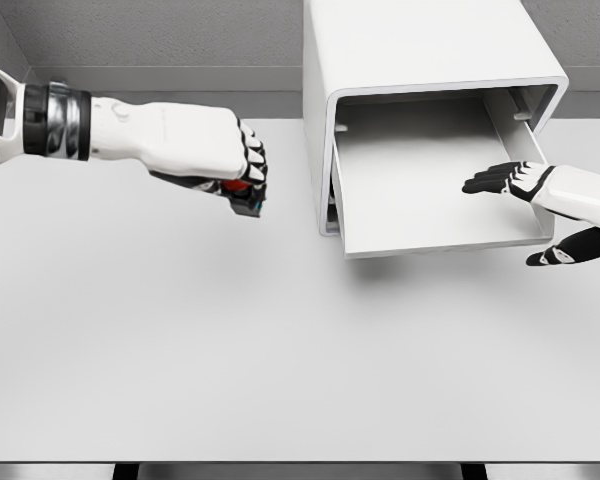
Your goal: Slide open multi-storey tabletop storage cabinets and put open load switch and slide close multi-storey tabletop storage cabinets
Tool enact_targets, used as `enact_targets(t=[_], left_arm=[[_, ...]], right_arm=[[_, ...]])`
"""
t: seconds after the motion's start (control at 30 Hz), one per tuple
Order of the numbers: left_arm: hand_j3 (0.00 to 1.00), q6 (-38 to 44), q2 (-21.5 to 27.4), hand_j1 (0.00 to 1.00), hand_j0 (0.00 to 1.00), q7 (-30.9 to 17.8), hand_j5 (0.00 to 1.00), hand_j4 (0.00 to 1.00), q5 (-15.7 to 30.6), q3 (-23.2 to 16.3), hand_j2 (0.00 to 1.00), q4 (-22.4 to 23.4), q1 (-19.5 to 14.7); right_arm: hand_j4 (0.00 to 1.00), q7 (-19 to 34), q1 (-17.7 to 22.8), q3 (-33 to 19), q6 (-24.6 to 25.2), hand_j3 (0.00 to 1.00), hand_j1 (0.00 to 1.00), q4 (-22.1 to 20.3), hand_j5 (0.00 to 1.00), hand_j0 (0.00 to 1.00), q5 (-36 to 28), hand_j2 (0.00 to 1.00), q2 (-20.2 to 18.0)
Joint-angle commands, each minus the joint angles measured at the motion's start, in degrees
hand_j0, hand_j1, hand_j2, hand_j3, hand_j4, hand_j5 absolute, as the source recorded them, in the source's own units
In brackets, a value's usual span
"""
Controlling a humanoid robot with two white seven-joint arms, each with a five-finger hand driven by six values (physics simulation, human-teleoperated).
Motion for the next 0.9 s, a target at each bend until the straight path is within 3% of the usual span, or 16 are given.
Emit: enact_targets(t=[0.0,0.57,0.87], left_arm=[[0.44,0.1,0.1,0.44,0.44,0.1,0.44,0.44,0.9,0.2,0.44,-1.1,0.0],[0.44,0.1,-0.7,0.44,0.44,2.6,0.44,0.44,5.2,0.8,0.44,-3.8,-7.6],[0.44,0.1,-8.2,0.44,0.44,2.6,0.44,0.44,5.2,0.6,0.44,-0.9,-8.0]], right_arm=[[1.0,-0.1,0.0,0.0,0.1,1.0,1.0,0.0,1.0,1.0,-0.4,1.0,0.2],[1.0,-0.1,0.2,0.3,0.1,1.0,1.0,-0.1,1.0,1.0,-0.4,1.0,0.6],[1.0,-0.1,0.2,0.3,0.1,1.0,1.0,-0.1,1.0,1.0,-0.4,1.0,0.7]])
